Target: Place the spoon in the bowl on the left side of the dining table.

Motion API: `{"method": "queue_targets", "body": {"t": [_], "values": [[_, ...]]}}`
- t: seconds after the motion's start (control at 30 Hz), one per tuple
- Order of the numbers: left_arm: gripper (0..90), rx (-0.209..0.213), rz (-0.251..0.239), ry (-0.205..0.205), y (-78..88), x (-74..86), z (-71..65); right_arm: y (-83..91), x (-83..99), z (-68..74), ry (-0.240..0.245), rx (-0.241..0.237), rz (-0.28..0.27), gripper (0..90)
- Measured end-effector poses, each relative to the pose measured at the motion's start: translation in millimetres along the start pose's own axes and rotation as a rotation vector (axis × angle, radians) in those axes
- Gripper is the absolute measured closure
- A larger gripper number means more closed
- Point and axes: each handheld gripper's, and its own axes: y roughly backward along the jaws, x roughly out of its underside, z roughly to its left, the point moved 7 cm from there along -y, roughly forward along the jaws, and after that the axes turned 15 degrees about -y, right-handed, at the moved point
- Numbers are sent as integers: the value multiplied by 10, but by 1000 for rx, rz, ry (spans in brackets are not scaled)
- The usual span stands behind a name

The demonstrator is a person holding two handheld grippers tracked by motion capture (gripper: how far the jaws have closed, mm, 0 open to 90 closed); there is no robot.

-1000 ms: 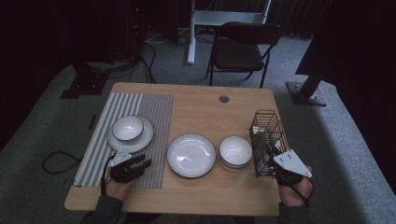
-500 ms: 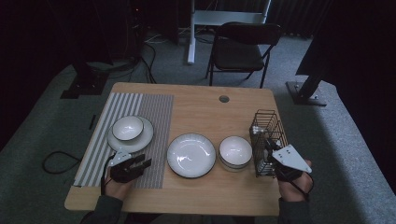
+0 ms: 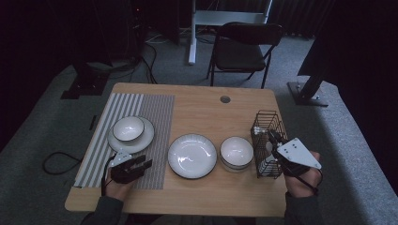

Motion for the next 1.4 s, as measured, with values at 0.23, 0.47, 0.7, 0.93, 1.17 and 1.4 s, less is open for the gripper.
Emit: {"method": "queue_targets", "body": {"t": [0.23, 0.47, 0.7, 0.93, 1.17, 1.4], "values": [[590, 1, 2, 4, -2, 3, -2, 72, -141, 74, 15, -42, -26, 852], [585, 0, 5, 9, -8, 11, 7, 91, -240, 220, 35, -84, -37, 852], [583, 1, 5, 12, -9, 17, 10, 75, -312, 392, 45, -139, -42, 852], [577, 2, 6, 14, -6, 19, 13, -9, -335, 575, 58, -195, -40, 852], [572, 2, 4, 21, -8, 19, 19, -114, -340, 722, 47, -247, -37, 852], [571, 2, 5, 24, -7, 20, 21, -237, -314, 844, 45, -281, -23, 852]]}}
